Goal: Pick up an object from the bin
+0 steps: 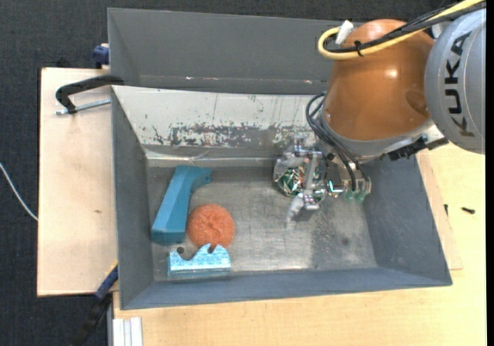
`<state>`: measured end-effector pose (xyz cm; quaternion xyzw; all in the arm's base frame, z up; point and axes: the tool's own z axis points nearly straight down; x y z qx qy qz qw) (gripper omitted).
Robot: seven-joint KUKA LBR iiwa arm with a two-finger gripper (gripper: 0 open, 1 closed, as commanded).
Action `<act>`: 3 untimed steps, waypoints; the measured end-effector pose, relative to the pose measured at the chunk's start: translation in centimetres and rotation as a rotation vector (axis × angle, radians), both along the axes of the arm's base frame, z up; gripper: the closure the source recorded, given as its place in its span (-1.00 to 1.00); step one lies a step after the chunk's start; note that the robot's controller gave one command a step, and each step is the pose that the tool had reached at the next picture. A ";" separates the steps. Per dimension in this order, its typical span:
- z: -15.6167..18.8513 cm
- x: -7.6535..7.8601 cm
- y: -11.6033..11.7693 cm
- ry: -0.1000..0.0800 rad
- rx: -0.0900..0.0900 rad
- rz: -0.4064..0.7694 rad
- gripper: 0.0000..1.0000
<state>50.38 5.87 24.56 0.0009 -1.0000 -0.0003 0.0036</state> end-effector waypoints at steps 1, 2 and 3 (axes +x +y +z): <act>0.4 0.1 0.0 -0.007 0.001 -0.001 -1.00; -7.3 2.1 -5.1 -0.014 0.000 0.068 -1.00; -11.0 3.4 -8.4 -0.007 0.000 -0.108 -1.00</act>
Offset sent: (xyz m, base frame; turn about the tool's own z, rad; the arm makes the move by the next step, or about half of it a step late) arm 0.0422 -0.1156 -0.1756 -0.1498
